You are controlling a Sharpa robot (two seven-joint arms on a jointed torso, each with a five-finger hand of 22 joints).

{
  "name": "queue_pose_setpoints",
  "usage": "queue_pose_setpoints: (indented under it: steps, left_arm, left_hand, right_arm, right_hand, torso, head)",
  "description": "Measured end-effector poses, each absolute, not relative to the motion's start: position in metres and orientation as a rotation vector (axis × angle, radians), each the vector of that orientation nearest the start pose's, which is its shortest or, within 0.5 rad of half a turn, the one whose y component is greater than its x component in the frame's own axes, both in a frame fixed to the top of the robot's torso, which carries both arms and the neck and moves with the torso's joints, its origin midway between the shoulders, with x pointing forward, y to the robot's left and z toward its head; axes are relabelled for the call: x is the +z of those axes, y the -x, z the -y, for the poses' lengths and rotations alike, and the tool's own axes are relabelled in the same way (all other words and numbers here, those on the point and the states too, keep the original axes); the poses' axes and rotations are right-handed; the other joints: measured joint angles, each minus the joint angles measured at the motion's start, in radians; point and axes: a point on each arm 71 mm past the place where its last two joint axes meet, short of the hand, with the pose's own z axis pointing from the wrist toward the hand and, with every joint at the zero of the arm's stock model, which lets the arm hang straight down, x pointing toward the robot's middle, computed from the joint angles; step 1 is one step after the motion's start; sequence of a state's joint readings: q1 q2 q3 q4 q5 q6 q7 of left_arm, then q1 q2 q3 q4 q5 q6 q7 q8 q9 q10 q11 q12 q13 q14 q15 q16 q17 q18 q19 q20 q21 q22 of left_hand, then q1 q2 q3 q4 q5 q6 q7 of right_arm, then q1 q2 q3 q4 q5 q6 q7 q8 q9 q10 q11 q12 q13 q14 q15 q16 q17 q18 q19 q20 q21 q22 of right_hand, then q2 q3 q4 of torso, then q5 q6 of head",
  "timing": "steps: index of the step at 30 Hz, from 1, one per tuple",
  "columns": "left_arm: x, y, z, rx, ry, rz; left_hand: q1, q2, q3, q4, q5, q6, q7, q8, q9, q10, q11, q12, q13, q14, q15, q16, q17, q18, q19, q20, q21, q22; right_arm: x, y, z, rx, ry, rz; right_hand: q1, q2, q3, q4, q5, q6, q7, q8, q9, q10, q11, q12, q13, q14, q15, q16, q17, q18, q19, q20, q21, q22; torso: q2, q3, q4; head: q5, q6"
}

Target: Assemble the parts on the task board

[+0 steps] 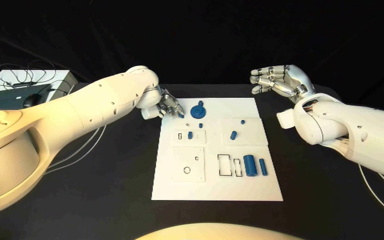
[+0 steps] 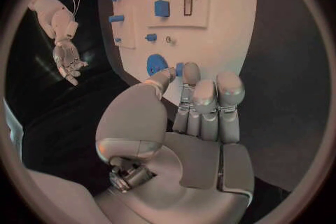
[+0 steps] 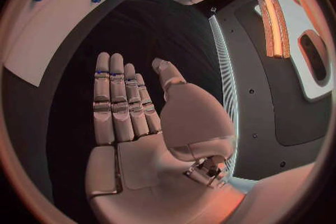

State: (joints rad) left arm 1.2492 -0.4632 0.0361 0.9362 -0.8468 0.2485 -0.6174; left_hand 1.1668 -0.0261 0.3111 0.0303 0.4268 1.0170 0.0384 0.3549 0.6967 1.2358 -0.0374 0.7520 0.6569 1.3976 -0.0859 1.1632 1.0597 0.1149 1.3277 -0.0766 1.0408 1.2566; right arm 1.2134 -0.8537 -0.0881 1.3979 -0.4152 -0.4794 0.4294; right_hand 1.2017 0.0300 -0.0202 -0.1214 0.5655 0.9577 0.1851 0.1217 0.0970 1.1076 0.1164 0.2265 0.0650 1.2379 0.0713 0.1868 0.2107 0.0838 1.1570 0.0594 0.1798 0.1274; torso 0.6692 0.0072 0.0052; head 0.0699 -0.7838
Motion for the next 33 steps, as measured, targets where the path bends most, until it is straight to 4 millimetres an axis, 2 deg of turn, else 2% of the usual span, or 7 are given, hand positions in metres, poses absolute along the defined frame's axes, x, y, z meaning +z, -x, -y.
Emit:
queue_pose_setpoints:
  steps: [1, 2, 6, 7, 18, 24, 33]
  left_arm:
    - [-0.219, -0.573, -0.192, -0.359, 0.572, -2.397]
    - [-0.219, -0.572, -0.192, -0.363, 0.574, -2.395]
    - [-0.218, -0.571, -0.193, -0.376, 0.587, -2.386]
    - [-0.218, -0.571, -0.193, -0.379, 0.591, -2.384]
    - [-0.212, -0.559, -0.196, -0.441, 0.622, -2.363]
    - [-0.206, -0.544, -0.196, -0.477, 0.604, -2.363]
    - [-0.200, -0.518, -0.199, -0.504, 0.565, -2.355]
  left_hand:
    - [-0.013, -0.012, 0.016, 0.012, 0.001, -0.002, 0.002, 0.007, 0.013, 0.001, -0.001, -0.003, -0.002, 0.002, -0.002, 0.005, 0.005, 0.000, 0.000, 0.000, 0.001, 0.003]
    - [-0.026, -0.021, 0.071, -0.028, 0.001, -0.006, -0.001, 0.009, 0.019, 0.004, -0.003, -0.006, -0.004, 0.006, -0.002, 0.005, 0.010, 0.000, 0.003, -0.003, 0.005, 0.004]
    - [-0.068, -0.038, 0.098, -0.001, 0.002, -0.004, -0.003, 0.018, 0.070, 0.020, -0.006, -0.014, -0.008, 0.012, -0.005, 0.010, 0.033, 0.000, 0.010, -0.009, 0.021, 0.013]
    - [-0.085, -0.045, 0.154, -0.049, 0.002, 0.001, -0.006, 0.018, 0.081, 0.027, -0.009, -0.017, -0.008, 0.016, -0.009, 0.010, 0.038, -0.001, 0.016, -0.009, 0.023, 0.016]
    - [-0.098, -0.055, 0.161, -0.045, 0.024, 0.045, -0.008, -0.054, 0.150, 0.048, -0.013, -0.038, 0.014, 0.023, -0.009, 0.010, 0.058, -0.001, 0.023, -0.009, 0.039, 0.028]
    - [-0.101, -0.062, 0.163, -0.044, 0.035, 0.055, -0.009, -0.063, 0.157, 0.053, -0.018, -0.040, 0.016, 0.023, -0.009, 0.010, 0.061, -0.001, 0.026, -0.012, 0.043, 0.031]
    - [-0.101, -0.091, 0.164, -0.043, 0.110, 0.081, -0.015, -0.072, 0.160, 0.069, -0.023, -0.044, 0.019, 0.027, -0.012, 0.015, 0.064, -0.001, 0.038, -0.009, 0.058, 0.041]
  right_arm:
    - [-0.183, -0.507, 0.255, 1.194, -0.679, -1.365]
    - [-0.183, -0.507, 0.255, 1.194, -0.679, -1.365]
    - [-0.183, -0.507, 0.255, 1.193, -0.679, -1.365]
    - [-0.183, -0.507, 0.255, 1.192, -0.679, -1.365]
    - [-0.183, -0.507, 0.256, 1.190, -0.680, -1.365]
    - [-0.184, -0.507, 0.257, 1.188, -0.680, -1.364]
    - [-0.184, -0.507, 0.260, 1.179, -0.683, -1.363]
  right_hand:
    - [0.000, 0.000, 0.000, 0.000, 0.000, 0.000, 0.000, 0.000, 0.000, 0.000, 0.000, 0.000, 0.000, 0.000, 0.000, 0.000, 0.000, 0.000, 0.000, 0.000, 0.000, 0.000]
    - [0.000, 0.000, 0.000, 0.000, 0.000, 0.000, 0.000, 0.000, 0.000, 0.000, 0.000, 0.000, 0.000, 0.000, 0.000, 0.000, 0.000, 0.000, 0.000, 0.000, 0.000, 0.000]
    - [0.000, 0.000, 0.000, 0.000, 0.000, 0.000, 0.000, 0.000, 0.000, 0.000, 0.000, 0.000, 0.000, 0.000, 0.000, 0.000, 0.000, 0.000, 0.000, 0.000, 0.000, 0.000]
    - [0.000, 0.000, 0.000, 0.000, 0.000, 0.000, 0.000, 0.000, 0.000, 0.000, 0.000, 0.000, 0.000, 0.000, 0.000, 0.000, 0.000, 0.000, 0.000, 0.000, 0.000, 0.000]
    - [0.000, 0.000, 0.000, 0.000, 0.000, 0.000, 0.000, 0.000, 0.000, 0.000, 0.000, 0.000, 0.000, 0.000, 0.000, 0.000, 0.000, 0.000, 0.000, 0.000, 0.000, 0.000]
    - [0.000, 0.000, 0.000, 0.000, 0.000, 0.000, 0.000, 0.000, 0.000, 0.000, 0.000, 0.000, 0.000, 0.000, 0.000, 0.000, 0.000, 0.000, 0.000, 0.000, 0.000, -0.002]
    - [0.000, 0.000, 0.000, 0.000, 0.000, 0.000, 0.000, 0.000, 0.000, 0.000, 0.000, 0.000, 0.000, 0.000, 0.000, 0.000, 0.000, 0.000, 0.000, 0.000, 0.000, -0.003]
  torso:
    - [0.000, 0.0000, 0.0000]
    - [0.000, 0.0000, 0.0000]
    - [0.000, 0.0000, 0.0000]
    - [0.000, 0.0000, 0.0000]
    - [-0.002, -0.0001, 0.0011]
    - [-0.002, 0.0002, 0.0012]
    - [-0.002, -0.0004, 0.0015]
  head:
    - [0.000, 0.000]
    - [0.001, 0.000]
    - [0.002, 0.000]
    - [0.002, 0.000]
    - [0.005, -0.001]
    - [0.007, -0.001]
    - [0.009, -0.001]
